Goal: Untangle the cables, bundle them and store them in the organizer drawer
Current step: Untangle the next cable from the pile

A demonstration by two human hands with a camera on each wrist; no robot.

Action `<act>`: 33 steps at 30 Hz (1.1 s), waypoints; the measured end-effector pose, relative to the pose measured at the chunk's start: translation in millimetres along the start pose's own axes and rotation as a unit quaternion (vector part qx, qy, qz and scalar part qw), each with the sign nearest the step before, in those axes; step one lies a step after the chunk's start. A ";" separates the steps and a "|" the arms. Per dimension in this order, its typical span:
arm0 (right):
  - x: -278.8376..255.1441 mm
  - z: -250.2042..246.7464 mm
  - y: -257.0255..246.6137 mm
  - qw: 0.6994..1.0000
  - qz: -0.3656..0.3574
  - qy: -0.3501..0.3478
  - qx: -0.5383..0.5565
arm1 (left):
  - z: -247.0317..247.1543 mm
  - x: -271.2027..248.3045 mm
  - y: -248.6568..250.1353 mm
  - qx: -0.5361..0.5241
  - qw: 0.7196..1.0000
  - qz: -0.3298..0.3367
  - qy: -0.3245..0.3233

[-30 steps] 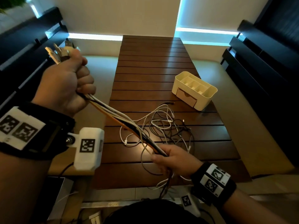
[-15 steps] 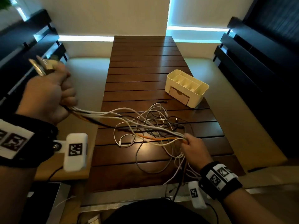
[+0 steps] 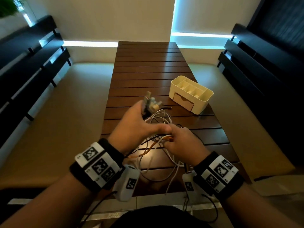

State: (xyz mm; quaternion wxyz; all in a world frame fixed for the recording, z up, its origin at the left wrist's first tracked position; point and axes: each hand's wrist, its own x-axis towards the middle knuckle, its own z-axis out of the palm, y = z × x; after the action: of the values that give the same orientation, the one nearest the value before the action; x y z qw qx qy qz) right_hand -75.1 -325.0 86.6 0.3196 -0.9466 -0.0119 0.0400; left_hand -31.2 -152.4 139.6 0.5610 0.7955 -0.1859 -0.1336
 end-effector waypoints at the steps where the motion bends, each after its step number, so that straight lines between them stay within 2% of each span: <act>1: -0.6 -3.6 -4.1 0.999 -0.015 -0.007 0.037 | 4.6 0.1 -5.0 -0.002 0.999 -0.001 -0.040; 3: -0.4 -12.9 -9.6 0.996 -0.032 0.000 0.081 | 9.3 0.8 -14.8 0.014 0.996 0.007 -0.091; 4: 0.0 -17.1 -10.3 0.995 -0.034 0.010 0.090 | 8.3 0.8 -17.7 0.033 0.995 0.014 -0.097; 10: 6.9 -14.9 8.3 0.987 -0.041 0.050 0.145 | -6.8 1.5 4.1 0.088 0.989 0.089 -0.073; 12: 14.6 -5.8 22.8 0.992 -0.012 0.040 0.117 | -14.3 1.0 11.3 0.074 0.991 0.101 -0.052; 15: 23.0 5.3 49.5 0.992 0.094 -0.017 0.088 | -28.9 0.5 17.8 -0.007 0.996 0.090 -0.013; 17: 26.8 8.4 62.4 0.988 0.138 -0.036 0.053 | -36.4 -2.0 18.4 -0.023 0.996 0.085 -0.001; 18: 27.8 8.4 64.1 0.990 0.136 -0.028 0.026 | -39.5 -2.8 16.8 -0.030 0.996 0.081 0.008; 20: 26.1 6.3 61.0 0.995 0.090 0.030 0.024 | -46.9 -2.4 12.3 -0.055 0.995 0.073 0.025; 23: 16.4 -8.8 50.9 0.984 0.033 0.120 0.131 | -62.5 -1.0 7.6 -0.071 0.994 0.058 0.059; 25: 13.3 -19.8 49.3 0.987 0.038 0.077 0.133 | -73.4 -0.4 8.6 -0.089 0.991 0.063 0.080; 27: 12.9 -20.9 60.5 0.997 0.074 -0.033 -0.010 | -82.3 1.7 10.3 -0.131 0.984 0.075 0.095; 29: 12.4 -16.2 77.4 0.968 0.128 -0.127 -0.176 | -85.4 2.1 14.8 -0.156 0.979 0.078 0.102; 30: 13.2 -12.5 87.7 0.953 0.154 -0.146 -0.214 | -85.2 2.1 16.2 -0.165 0.978 0.075 0.105; 32: 12.1 -6.2 112.2 0.950 0.190 -0.147 -0.202 | -86.6 3.0 16.3 -0.198 0.971 0.070 0.116; 33: 10.4 -4.5 121.9 0.956 0.207 -0.142 -0.149 | -89.6 4.0 15.5 -0.213 0.967 0.069 0.122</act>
State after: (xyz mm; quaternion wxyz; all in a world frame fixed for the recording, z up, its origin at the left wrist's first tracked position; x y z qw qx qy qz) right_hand -64.8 -424.2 15.5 0.1545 -0.9499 0.1331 0.2368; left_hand 7.9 -83.4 184.2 0.7438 0.6532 -0.1380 -0.0326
